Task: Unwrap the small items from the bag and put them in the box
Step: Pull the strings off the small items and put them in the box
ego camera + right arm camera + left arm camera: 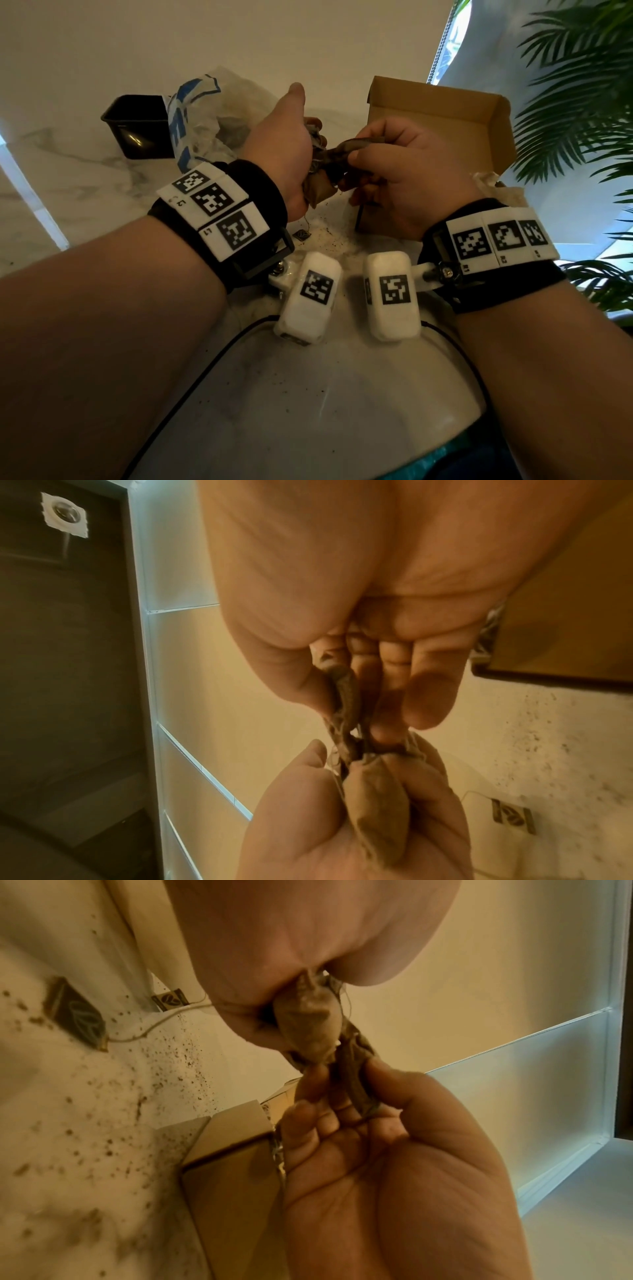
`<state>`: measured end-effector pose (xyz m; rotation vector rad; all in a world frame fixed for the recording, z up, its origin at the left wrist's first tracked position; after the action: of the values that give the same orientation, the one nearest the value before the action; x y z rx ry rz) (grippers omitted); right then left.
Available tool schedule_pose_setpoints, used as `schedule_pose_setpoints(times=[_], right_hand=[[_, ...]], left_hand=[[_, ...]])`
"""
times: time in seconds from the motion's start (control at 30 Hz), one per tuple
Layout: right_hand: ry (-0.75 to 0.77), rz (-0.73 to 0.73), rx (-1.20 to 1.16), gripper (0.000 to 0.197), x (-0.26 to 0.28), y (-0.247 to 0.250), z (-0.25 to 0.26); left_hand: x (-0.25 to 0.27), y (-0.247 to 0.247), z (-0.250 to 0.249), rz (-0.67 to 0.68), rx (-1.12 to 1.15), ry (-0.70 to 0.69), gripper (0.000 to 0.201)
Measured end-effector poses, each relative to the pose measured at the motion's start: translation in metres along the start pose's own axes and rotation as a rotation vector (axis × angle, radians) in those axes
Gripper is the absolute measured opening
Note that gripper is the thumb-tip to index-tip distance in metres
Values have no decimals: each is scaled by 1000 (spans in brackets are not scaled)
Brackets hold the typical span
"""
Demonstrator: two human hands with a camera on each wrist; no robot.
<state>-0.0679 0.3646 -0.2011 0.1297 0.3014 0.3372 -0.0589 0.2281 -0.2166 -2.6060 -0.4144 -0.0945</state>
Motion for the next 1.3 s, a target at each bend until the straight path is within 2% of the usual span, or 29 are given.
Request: schedule_pose_setpoints(times=[0.23, 0.4, 0.67, 0.9, 1.0, 1.07, 1.17, 1.3], right_hand=[[-5, -84, -223, 21, 0, 6, 2], [30, -172, -312, 36, -3, 17, 2], [-12, -257, -401, 16, -4, 26, -3], [-31, -209, -277, 19, -7, 25, -7], [-18, -185, -194, 15, -6, 23, -7], [-4, -179, -128, 13, -7, 25, -6], [-31, -223, -54, 16, -8, 33, -6], [-101, -330, -52, 19, -17, 54, 5]], left_hand=[[-1, 4, 3, -21, -37, 29, 40], [-4, 6, 2, -41, -82, 8, 39], [-8, 9, -4, -13, -213, -78, 28], [-1, -5, -7, 192, -295, -201, 33], [0, -7, -8, 206, -342, -257, 19], [-2, -6, -8, 186, -368, -271, 16], [-5, -3, -5, 148, -428, -232, 20], [-6, 3, 3, 108, -485, -101, 22]])
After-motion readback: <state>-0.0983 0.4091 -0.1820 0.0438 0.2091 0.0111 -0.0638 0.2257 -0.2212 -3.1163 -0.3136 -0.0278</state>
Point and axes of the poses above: each hand's wrist, its own x-axis away from the middle knuckle, its own y-axis out of the back of the hand, z = x × y, the point moved 6 cm from there along -x, towards the middle knuckle, and after that the axes turned 6 degrees about x, right-handed, at the moved point
